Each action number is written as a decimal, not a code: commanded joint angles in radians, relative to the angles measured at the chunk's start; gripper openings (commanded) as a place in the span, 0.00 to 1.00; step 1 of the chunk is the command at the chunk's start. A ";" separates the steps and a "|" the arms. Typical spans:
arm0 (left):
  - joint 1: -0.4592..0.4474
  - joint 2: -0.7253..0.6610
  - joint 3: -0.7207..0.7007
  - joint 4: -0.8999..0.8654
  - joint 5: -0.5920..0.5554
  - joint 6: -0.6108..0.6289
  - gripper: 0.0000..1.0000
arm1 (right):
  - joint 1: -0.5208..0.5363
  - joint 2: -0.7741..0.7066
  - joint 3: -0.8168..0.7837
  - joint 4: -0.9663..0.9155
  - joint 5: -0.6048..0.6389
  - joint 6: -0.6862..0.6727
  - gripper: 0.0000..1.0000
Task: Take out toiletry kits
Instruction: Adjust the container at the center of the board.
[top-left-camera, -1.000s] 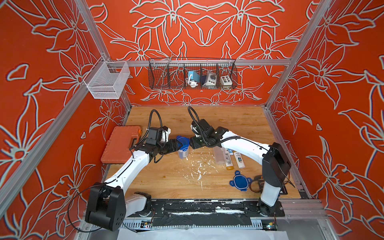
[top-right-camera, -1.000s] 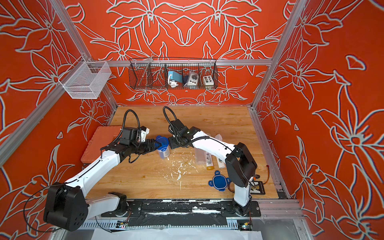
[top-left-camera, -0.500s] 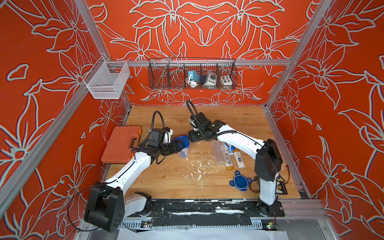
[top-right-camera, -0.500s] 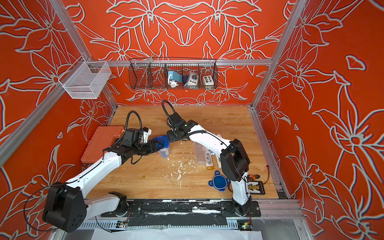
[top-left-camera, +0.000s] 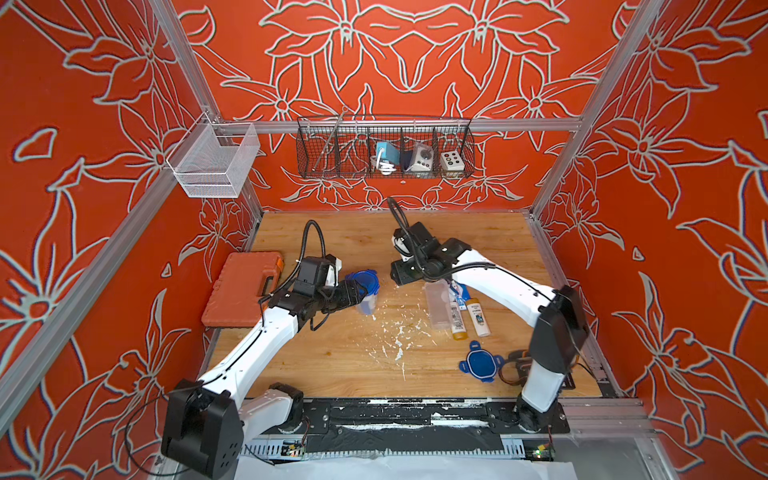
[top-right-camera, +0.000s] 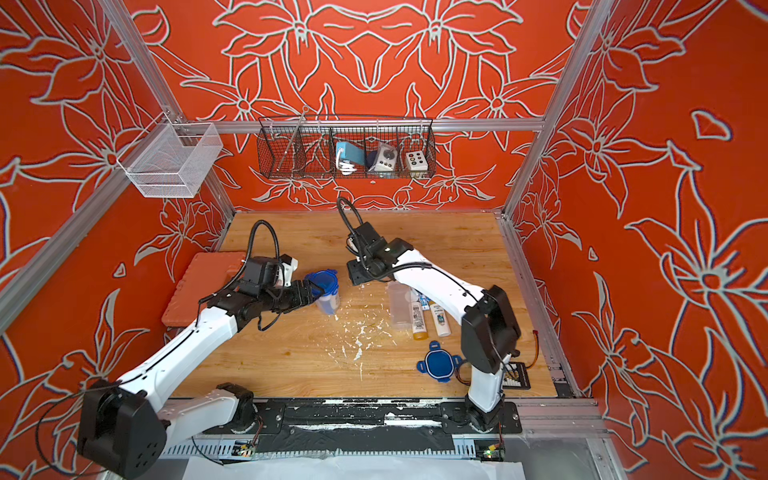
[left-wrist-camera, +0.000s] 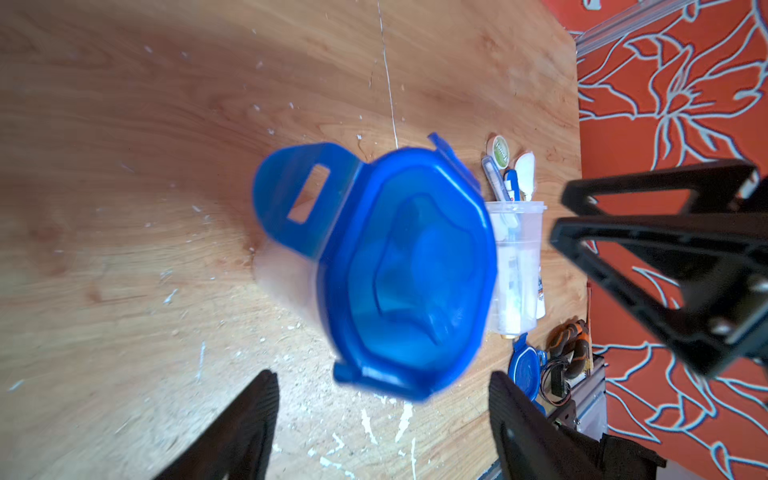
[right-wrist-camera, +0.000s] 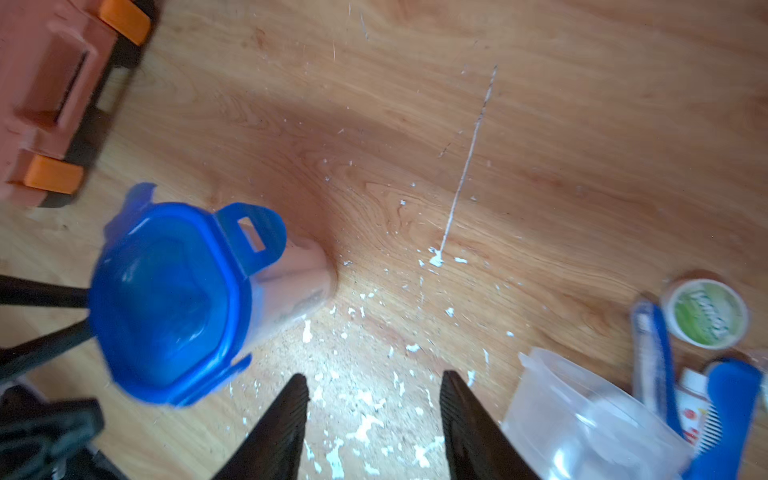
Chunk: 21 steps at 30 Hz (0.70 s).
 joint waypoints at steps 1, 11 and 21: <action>-0.003 -0.055 0.036 -0.064 -0.123 0.008 0.77 | -0.030 -0.122 -0.059 0.034 -0.129 0.005 0.53; 0.026 0.156 0.153 -0.017 -0.100 0.145 0.73 | -0.053 -0.239 -0.558 0.866 -0.578 0.554 0.33; 0.044 0.197 0.088 0.039 -0.004 0.162 0.72 | -0.080 -0.123 -0.535 0.775 -0.547 0.519 0.35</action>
